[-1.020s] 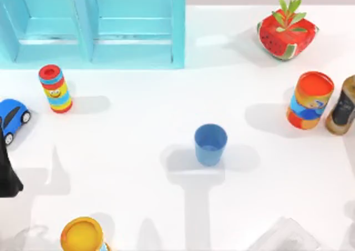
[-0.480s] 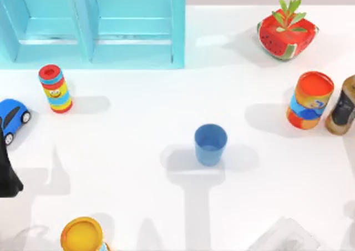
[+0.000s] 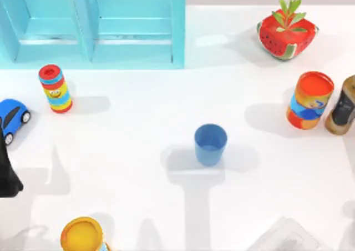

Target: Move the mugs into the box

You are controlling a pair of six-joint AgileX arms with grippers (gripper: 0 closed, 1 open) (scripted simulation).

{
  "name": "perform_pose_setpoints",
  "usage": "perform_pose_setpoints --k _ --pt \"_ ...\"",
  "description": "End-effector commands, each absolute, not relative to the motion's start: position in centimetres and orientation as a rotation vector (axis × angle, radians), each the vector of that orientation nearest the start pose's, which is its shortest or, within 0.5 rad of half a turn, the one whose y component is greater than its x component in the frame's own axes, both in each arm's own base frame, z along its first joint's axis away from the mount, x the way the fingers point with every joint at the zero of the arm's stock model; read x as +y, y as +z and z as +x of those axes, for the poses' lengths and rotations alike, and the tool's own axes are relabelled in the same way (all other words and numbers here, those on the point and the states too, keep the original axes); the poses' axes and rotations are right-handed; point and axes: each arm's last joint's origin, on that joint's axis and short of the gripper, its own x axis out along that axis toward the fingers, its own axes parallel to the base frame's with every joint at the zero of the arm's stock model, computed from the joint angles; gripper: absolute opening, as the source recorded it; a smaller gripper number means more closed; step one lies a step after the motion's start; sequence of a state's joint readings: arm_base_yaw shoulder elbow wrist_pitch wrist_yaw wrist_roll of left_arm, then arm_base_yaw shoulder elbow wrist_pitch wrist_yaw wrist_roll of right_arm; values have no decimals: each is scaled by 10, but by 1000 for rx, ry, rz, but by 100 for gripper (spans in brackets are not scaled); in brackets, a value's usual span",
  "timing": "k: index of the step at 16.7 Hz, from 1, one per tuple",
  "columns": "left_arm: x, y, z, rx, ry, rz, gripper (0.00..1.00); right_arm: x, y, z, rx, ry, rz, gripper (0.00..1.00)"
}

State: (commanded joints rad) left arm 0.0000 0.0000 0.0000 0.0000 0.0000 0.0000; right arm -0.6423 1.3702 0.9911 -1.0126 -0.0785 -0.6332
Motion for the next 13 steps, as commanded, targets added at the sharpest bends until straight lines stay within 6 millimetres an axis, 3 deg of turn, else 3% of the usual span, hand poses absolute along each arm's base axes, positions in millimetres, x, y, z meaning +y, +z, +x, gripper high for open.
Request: perform_pose_setpoints --k 3,8,13 --pt "-1 160 106 0 0 0 100 -144 250 198 1390 -33 -25 100" --pt "-1 160 106 0 0 0 100 -143 311 196 1381 -38 -29 100" --pt "-1 160 106 0 0 0 100 -141 323 194 1377 -38 -31 100"
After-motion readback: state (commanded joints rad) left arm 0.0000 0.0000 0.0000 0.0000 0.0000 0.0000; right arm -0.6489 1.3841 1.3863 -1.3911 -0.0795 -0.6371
